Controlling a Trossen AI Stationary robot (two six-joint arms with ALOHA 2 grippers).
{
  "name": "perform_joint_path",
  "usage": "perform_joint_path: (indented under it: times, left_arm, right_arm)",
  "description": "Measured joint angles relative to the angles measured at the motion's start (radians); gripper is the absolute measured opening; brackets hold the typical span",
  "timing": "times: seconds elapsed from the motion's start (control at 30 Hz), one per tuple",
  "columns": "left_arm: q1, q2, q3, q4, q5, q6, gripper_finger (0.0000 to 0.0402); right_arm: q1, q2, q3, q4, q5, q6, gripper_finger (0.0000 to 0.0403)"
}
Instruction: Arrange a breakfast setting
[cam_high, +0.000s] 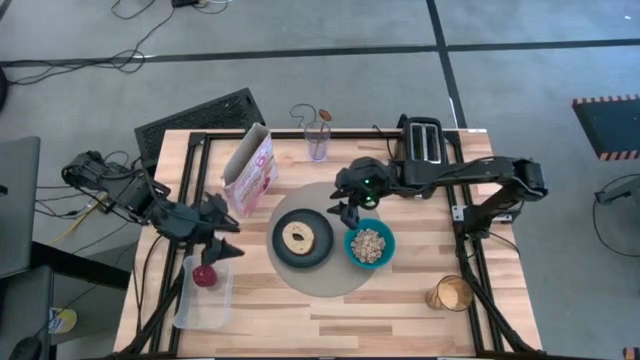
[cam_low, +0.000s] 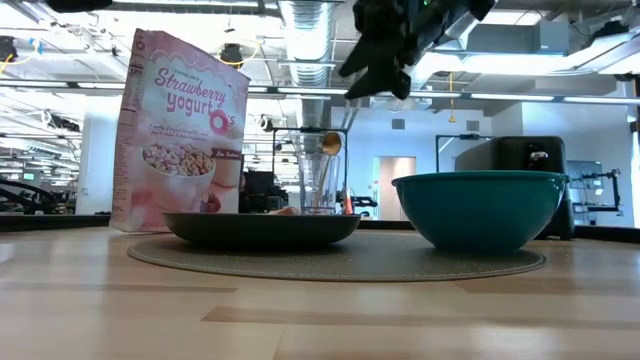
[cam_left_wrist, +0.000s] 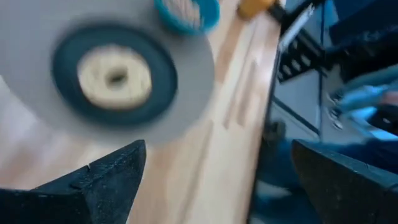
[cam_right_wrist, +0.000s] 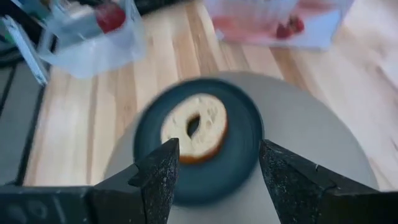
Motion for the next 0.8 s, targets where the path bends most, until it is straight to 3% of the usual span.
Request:
perform_joint_path:
  times: [0.4, 0.8]
  left_arm:
    - [-0.12, 0.098, 0.001, -0.33, 0.262, -0.497, 0.0385]
    - [-0.25, 0.288, 0.0, -0.424, 0.26, -0.54, 0.0385]
  right_arm:
    - [0.013, 0.081, 0.0, -0.047, 0.0, 0.0, 0.0249]
    - [0.018, 0.083, 0.0, -0.06, 0.0, -0.029, 0.0249]
